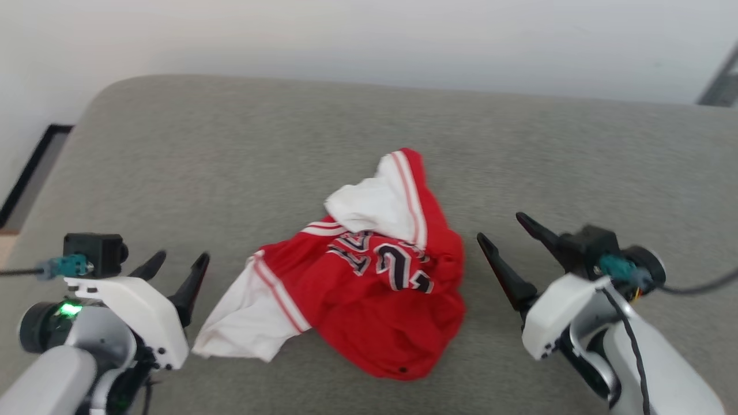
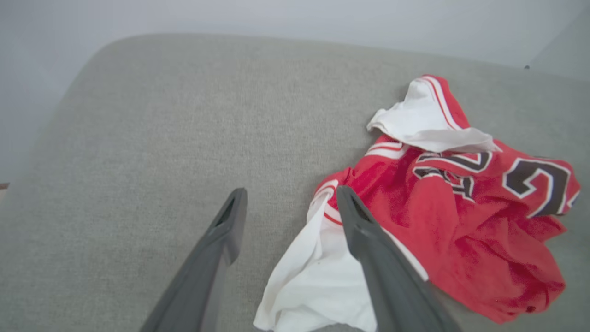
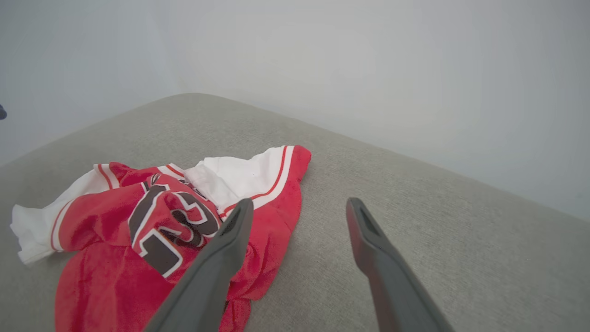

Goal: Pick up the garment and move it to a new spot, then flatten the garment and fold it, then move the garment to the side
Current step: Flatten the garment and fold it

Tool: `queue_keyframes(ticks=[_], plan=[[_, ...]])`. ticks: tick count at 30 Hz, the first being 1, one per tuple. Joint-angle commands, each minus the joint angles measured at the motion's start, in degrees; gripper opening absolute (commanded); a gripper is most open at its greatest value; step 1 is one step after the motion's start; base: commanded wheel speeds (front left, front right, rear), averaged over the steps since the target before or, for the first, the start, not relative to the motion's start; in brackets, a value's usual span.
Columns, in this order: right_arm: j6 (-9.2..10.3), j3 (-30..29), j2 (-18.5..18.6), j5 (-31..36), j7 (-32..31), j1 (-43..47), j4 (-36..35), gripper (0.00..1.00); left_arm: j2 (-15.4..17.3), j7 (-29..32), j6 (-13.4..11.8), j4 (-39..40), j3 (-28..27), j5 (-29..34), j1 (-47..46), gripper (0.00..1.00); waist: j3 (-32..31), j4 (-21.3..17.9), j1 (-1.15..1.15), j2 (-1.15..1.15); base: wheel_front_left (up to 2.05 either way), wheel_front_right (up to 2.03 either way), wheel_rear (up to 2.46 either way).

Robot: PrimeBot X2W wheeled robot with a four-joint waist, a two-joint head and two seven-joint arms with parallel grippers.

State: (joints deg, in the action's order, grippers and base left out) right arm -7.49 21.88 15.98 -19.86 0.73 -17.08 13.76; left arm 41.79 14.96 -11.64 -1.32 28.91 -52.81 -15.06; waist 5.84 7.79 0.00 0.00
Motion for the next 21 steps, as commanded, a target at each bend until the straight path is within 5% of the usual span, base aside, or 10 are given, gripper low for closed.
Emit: queue_keyframes(ticks=[1,12,21], plan=[[0.00,1.5,0.8,-0.9,-1.6,-2.2,0.9,1.00,-1.2,-3.6,0.0,0.3,0.1,2.2,0.4,1.00,0.2,2.9,0.00,0.00,0.00,0.00,0.00],[0.00,11.5,6.0,-8.3,-11.6,-15.8,8.2,1.00,-9.0,-21.1,0.7,-2.0,1.8,9.0,1.2,1.00,1.8,12.3,0.00,0.00,0.00,0.00,0.00],[0.00,21.6,7.7,-13.2,-19.7,-26.9,18.3,1.00,-14.3,-26.8,4.0,-6.8,4.2,9.5,0.0,1.00,3.9,18.8,0.00,0.00,0.00,0.00,0.00]])
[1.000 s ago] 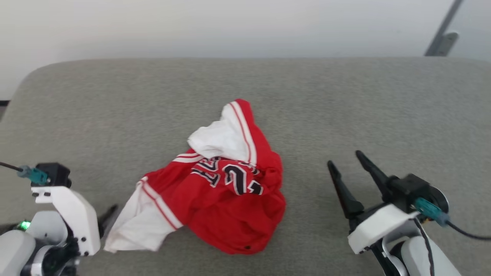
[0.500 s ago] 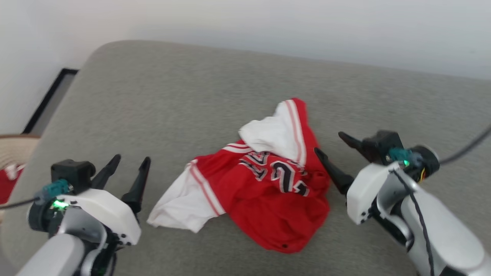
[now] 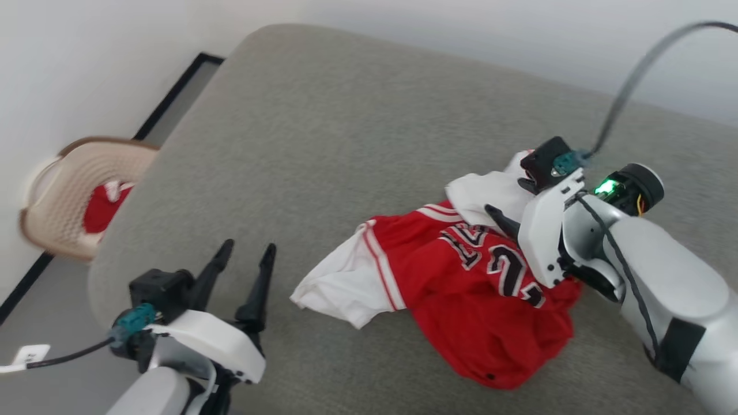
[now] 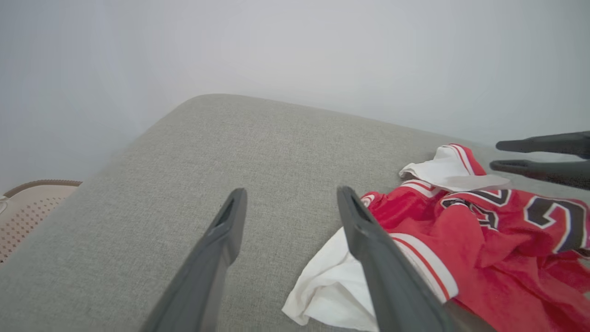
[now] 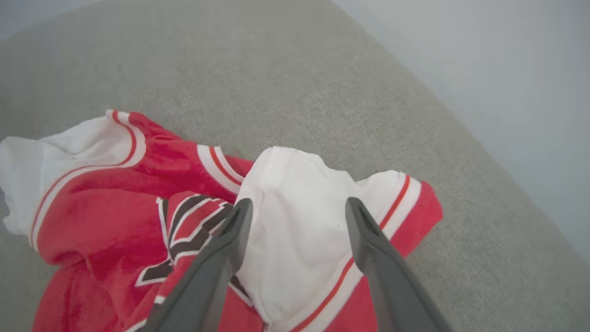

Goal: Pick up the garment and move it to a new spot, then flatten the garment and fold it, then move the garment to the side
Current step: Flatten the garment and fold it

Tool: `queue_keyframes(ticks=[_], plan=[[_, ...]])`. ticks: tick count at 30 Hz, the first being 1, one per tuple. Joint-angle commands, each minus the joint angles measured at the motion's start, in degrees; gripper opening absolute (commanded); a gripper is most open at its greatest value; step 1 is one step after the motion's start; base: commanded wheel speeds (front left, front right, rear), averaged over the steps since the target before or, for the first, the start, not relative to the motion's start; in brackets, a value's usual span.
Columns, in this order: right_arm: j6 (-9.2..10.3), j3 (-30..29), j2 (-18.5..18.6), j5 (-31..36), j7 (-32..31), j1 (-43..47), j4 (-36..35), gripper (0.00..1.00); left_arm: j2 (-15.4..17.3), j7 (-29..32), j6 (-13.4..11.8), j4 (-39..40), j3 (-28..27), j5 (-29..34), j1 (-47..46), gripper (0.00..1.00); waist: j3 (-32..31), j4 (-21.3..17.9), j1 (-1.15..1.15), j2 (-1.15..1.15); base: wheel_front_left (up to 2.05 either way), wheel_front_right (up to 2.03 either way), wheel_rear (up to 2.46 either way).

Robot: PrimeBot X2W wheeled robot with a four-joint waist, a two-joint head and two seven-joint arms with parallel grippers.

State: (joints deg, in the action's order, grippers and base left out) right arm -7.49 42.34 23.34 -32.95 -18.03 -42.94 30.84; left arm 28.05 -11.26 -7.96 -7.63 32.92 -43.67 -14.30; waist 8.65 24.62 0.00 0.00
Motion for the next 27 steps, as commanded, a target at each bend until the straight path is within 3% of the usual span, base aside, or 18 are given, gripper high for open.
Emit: queue_keyframes(ticks=[1,11,12,13,21,27], plan=[[0.00,1.9,0.3,-1.0,-2.2,-2.0,2.8,1.00,-1.3,-0.9,0.8,-1.0,0.3,-0.2,-0.9,1.00,1.3,2.5,0.00,0.00,0.00,0.00,0.00],[0.00,9.5,-0.4,-7.3,-12.1,-7.2,12.4,1.00,-5.6,-3.0,3.4,-5.4,0.7,0.1,-2.2,1.00,2.8,6.1,0.00,0.00,0.00,0.00,0.00],[0.00,10.1,-0.3,-7.8,-12.0,-7.7,12.9,0.47,-5.8,-3.2,3.6,-5.8,0.5,0.2,-2.2,1.00,2.9,6.3,0.00,0.00,0.00,0.00,0.00],[0.00,10.6,-0.3,-8.3,-11.9,-8.0,13.4,0.00,-6.1,-3.4,3.8,-6.2,0.3,0.4,-2.2,1.00,3.0,6.4,0.00,0.00,0.00,0.00,0.00],[0.00,10.3,1.7,-12.9,-8.1,-11.2,13.8,0.00,-7.0,-4.0,5.0,-7.5,-2.9,2.1,-0.6,1.00,2.7,5.0,0.00,0.00,0.00,0.00,0.00],[0.00,4.3,6.2,-16.9,-2.2,-9.8,13.6,0.00,-7.3,-4.0,6.0,-6.6,-6.5,4.3,2.1,1.00,1.4,2.7,0.00,0.00,0.00,0.00,0.00]])
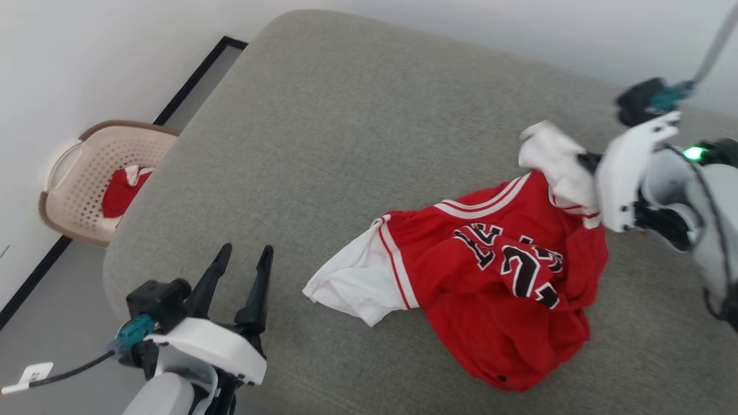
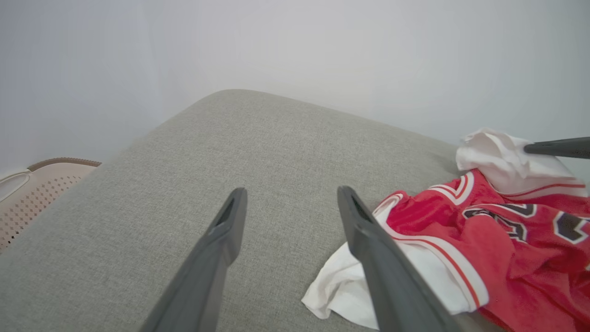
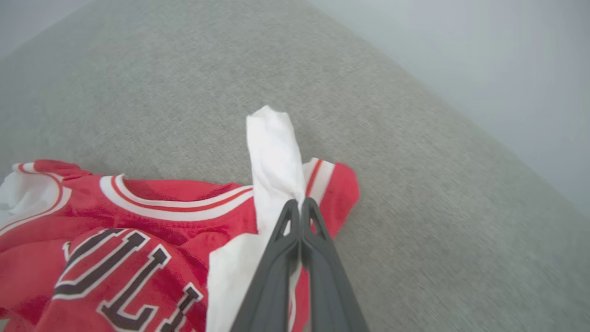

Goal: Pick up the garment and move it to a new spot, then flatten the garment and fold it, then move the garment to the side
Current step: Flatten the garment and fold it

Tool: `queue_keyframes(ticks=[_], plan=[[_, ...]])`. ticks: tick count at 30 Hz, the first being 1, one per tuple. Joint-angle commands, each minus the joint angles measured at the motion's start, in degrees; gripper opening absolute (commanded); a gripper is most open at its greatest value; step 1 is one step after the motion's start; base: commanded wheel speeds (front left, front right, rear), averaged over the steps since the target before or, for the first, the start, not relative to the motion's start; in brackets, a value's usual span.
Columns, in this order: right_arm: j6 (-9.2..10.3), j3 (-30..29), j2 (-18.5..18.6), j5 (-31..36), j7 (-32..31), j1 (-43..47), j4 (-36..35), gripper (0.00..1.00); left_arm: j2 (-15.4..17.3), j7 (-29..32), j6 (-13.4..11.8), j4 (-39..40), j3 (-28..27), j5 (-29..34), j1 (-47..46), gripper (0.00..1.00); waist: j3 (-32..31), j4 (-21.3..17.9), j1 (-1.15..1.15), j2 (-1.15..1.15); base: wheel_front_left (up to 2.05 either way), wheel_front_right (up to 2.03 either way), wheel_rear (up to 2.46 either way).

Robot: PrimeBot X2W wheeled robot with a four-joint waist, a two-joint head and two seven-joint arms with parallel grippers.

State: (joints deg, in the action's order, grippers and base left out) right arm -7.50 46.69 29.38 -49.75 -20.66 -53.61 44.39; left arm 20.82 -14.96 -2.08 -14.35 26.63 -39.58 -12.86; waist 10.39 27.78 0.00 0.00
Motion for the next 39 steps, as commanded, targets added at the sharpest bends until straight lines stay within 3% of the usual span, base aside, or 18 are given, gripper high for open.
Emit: queue_keyframes(ticks=[1,11,16,23,28,39], plan=[[0.01,-1.0,1.0,-0.2,1.3,1.3,-0.1,0.00,0.0,-0.3,0.3,0.3,-0.7,0.5,1.1,1.00,-0.5,-0.8,0.00,0.00,0.00,0.00,0.00],[0.01,-11.2,5.3,-1.3,5.4,9.5,7.7,0.00,0.3,-0.3,1.4,0.0,-2.3,2.7,2.7,1.00,-1.6,-2.9,0.00,0.00,0.00,0.00,0.00],[0.01,-14.9,3.6,-2.0,6.2,15.4,12.9,0.00,0.4,-0.3,1.7,-0.5,-2.0,3.1,2.5,1.00,-1.5,-3.4,0.00,0.00,0.00,0.00,0.00],[0.02,-15.7,0.2,-1.1,4.5,20.3,16.5,0.00,1.3,0.8,2.7,-0.9,-1.6,2.7,1.1,1.00,-1.3,-4.9,0.00,0.00,0.00,0.00,0.00],[0.02,-15.4,-1.0,-0.3,1.2,21.8,14.4,0.00,3.1,2.7,3.5,-1.0,-1.1,3.3,-0.1,1.00,-1.7,-7.0,0.00,0.00,0.00,0.00,0.00],[0.06,-17.2,1.0,4.5,-1.7,27.3,1.6,0.00,6.1,5.6,4.4,0.1,-0.7,3.2,-1.5,1.00,-2.4,-11.5,0.00,0.00,0.00,0.00,0.00]])
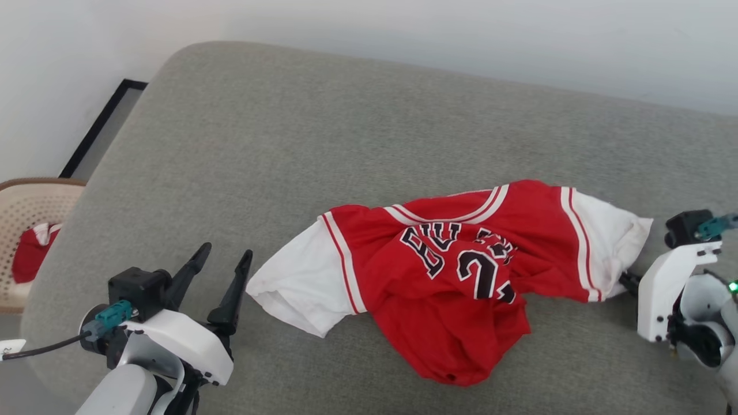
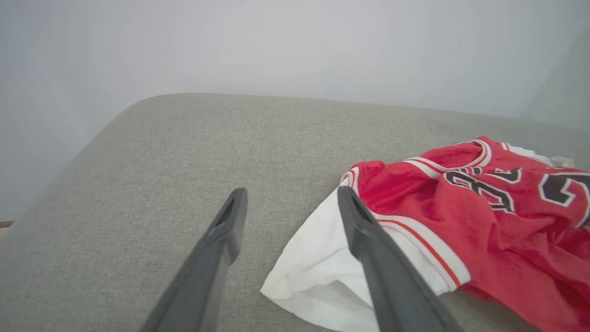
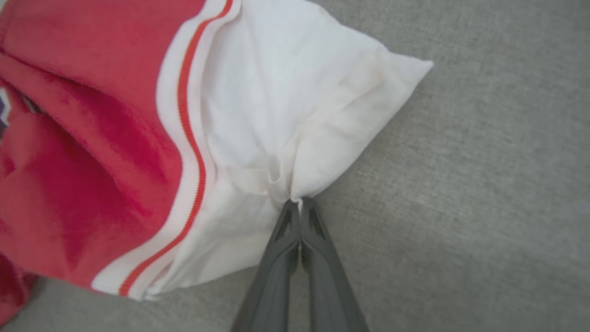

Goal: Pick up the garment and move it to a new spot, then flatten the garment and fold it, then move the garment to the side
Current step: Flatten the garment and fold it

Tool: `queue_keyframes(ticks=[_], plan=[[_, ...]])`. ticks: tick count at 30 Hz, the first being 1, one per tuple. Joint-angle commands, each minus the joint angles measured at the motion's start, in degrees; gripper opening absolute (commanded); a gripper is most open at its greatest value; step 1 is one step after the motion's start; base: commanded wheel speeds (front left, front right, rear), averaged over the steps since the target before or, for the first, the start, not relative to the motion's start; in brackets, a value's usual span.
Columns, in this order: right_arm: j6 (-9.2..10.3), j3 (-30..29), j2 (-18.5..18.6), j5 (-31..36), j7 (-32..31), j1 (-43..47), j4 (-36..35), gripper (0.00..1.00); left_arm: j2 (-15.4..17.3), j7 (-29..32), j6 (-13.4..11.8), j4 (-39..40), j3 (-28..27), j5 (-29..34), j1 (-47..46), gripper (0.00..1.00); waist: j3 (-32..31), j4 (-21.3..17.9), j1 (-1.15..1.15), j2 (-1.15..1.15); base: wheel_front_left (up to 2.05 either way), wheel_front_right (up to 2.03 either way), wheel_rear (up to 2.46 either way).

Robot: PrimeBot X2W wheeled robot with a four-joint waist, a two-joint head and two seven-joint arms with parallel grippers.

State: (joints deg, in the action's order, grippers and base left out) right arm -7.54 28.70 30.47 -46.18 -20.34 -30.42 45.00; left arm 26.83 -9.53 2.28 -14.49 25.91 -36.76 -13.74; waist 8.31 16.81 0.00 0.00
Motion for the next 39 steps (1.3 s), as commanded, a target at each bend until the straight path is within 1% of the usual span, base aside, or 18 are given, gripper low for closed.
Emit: queue_keyframes(ticks=[1,3,5,7,10,14,15,16,17,21,25,26,32,35,39], plan=[[0.11,0.5,0.1,1.8,-2.7,4.8,-0.4,0.00,0.3,0.3,-0.1,0.3,0.0,0.4,-0.6,1.00,-0.4,-0.8,0.00,0.00,0.00,0.00,0.00],[0.11,-1.0,0.3,3.1,-4.0,6.2,-3.2,0.00,0.4,0.3,-0.2,0.6,0.0,0.0,-0.5,1.00,-0.7,-1.4,0.00,0.00,0.00,0.00,0.00],[0.12,-2.6,0.9,5.6,-5.6,7.8,-5.8,0.00,0.6,0.4,-0.3,0.8,0.1,0.2,-0.4,1.00,-0.8,-1.8,0.00,0.00,0.00,0.00,0.00],[0.12,-4.9,0.8,7.5,-7.0,9.7,-8.4,0.00,0.6,0.6,-0.3,1.0,0.3,0.2,-0.3,1.00,-0.9,-2.2,0.00,0.00,0.00,0.00,0.00],[0.11,-8.7,-0.4,10.1,-9.9,13.7,-12.7,0.00,0.5,0.8,-0.4,1.2,0.5,0.1,-0.5,1.00,-0.8,-2.5,0.00,0.00,0.00,0.00,0.00],[0.06,-14.6,-3.2,13.9,-11.9,18.2,-17.4,0.00,0.5,1.1,-0.2,1.3,0.7,-0.1,-1.1,1.00,-0.5,-2.9,0.00,0.00,0.00,0.00,0.00],[0.06,-15.8,-3.9,15.1,-12.2,19.0,-18.4,0.13,0.6,1.2,-0.1,1.2,0.8,-0.1,-1.3,1.00,-0.4,-3.0,0.00,0.00,0.00,0.00,0.00],[0.06,-16.8,-4.6,16.2,-12.7,19.5,-19.3,0.36,0.6,1.3,0.1,1.1,0.9,-0.2,-1.4,1.00,-0.4,-3.1,0.00,0.00,0.00,0.00,0.00],[0.06,-17.8,-5.3,17.2,-13.3,20.0,-20.3,1.00,0.7,1.5,0.1,1.0,1.0,-0.3,-1.5,1.00,-0.5,-3.3,0.00,0.00,0.00,0.00,0.00],[0.06,-21.0,-7.7,20.5,-15.1,20.4,-25.8,1.00,1.4,3.0,0.7,0.6,1.3,-0.9,-2.2,1.00,-0.7,-4.6,0.00,0.00,0.00,0.00,0.00],[0.06,-23.8,-9.0,22.9,-17.0,20.3,-32.9,1.00,2.7,5.7,1.5,0.5,1.8,-1.2,-3.2,1.00,-0.6,-6.4,0.00,0.00,0.00,0.00,0.00],[0.06,-23.8,-9.0,22.9,-17.0,20.3,-32.9,1.00,2.7,5.7,1.5,0.5,1.8,-1.2,-3.2,1.00,-0.6,-6.4,0.00,0.00,0.00,0.00,0.00],[0.06,-26.9,-11.6,24.3,-19.0,21.4,-42.7,1.00,4.9,11.2,2.5,-0.1,2.5,-2.6,-5.2,1.00,0.1,-9.7,0.00,0.00,0.00,0.00,0.00],[0.06,-28.5,-13.0,25.3,-18.8,21.6,-46.9,1.00,5.8,14.4,2.9,-1.0,2.7,-3.9,-5.9,1.00,0.6,-11.2,0.00,0.00,0.00,0.00,0.00],[0.06,-30.5,-15.7,26.6,-16.4,21.4,-51.2,1.00,6.5,19.2,2.8,-2.9,2.9,-5.8,-7.1,1.00,1.2,-13.2,0.00,0.00,0.00,0.00,0.00]])
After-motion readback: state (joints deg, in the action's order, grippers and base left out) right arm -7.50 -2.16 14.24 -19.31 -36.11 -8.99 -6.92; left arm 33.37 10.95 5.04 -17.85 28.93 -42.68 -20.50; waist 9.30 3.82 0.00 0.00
